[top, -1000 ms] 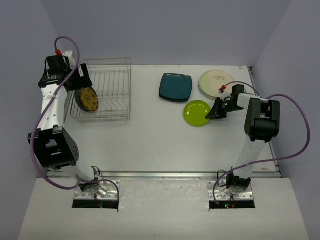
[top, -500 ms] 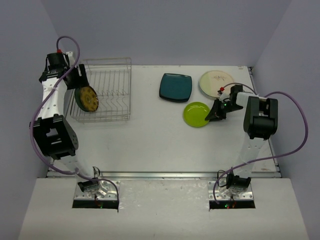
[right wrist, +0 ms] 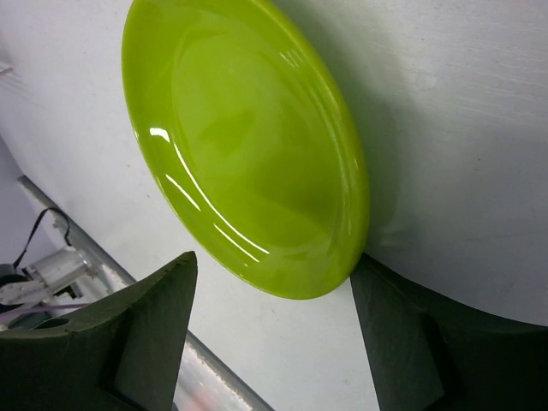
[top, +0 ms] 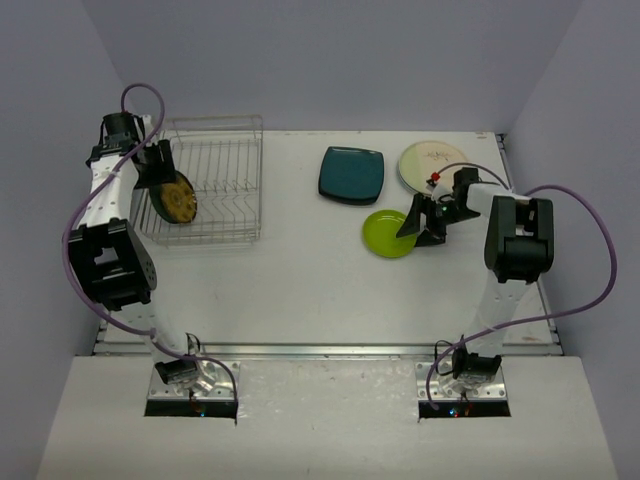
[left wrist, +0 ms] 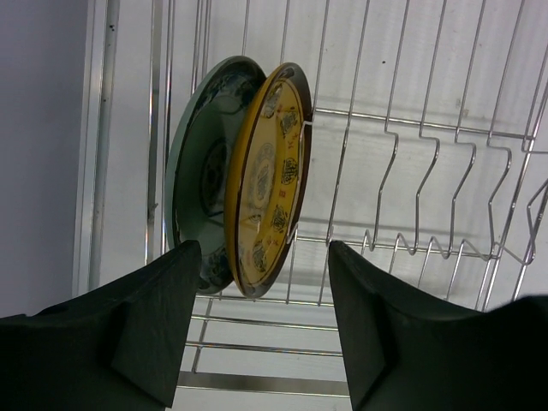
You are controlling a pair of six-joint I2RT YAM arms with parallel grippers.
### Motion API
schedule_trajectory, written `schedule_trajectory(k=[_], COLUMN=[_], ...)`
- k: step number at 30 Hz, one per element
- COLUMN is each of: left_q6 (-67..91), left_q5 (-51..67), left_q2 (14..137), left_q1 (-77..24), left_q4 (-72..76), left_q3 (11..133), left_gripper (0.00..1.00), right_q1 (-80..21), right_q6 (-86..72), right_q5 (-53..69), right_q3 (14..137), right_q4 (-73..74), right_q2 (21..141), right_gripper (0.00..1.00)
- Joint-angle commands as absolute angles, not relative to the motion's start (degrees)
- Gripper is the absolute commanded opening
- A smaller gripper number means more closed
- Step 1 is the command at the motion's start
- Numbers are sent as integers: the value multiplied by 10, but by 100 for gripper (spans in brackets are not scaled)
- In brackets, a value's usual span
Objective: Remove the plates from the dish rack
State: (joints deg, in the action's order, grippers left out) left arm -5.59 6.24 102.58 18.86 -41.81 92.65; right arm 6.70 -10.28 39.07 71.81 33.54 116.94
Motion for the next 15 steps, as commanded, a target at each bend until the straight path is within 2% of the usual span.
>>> schedule_trajectory(k=[1,10,15], left_q6=[-60,-80,-92], left_q5=[38,-27,-53], left_q2=[1037,1045,1035], left_q1=[193,185,170], left_q4=[-389,-352,-327], left_q3=[916,890,871], left_gripper=[55,37,19], right_q1=[59,45,38], right_q6=[-79,-62,-54], right_q5=[332,303,286], right_q3=[713,738,732], right_q4=[331,336,334], right_q2=[1131,1050,1032], right_gripper=[75,76,76])
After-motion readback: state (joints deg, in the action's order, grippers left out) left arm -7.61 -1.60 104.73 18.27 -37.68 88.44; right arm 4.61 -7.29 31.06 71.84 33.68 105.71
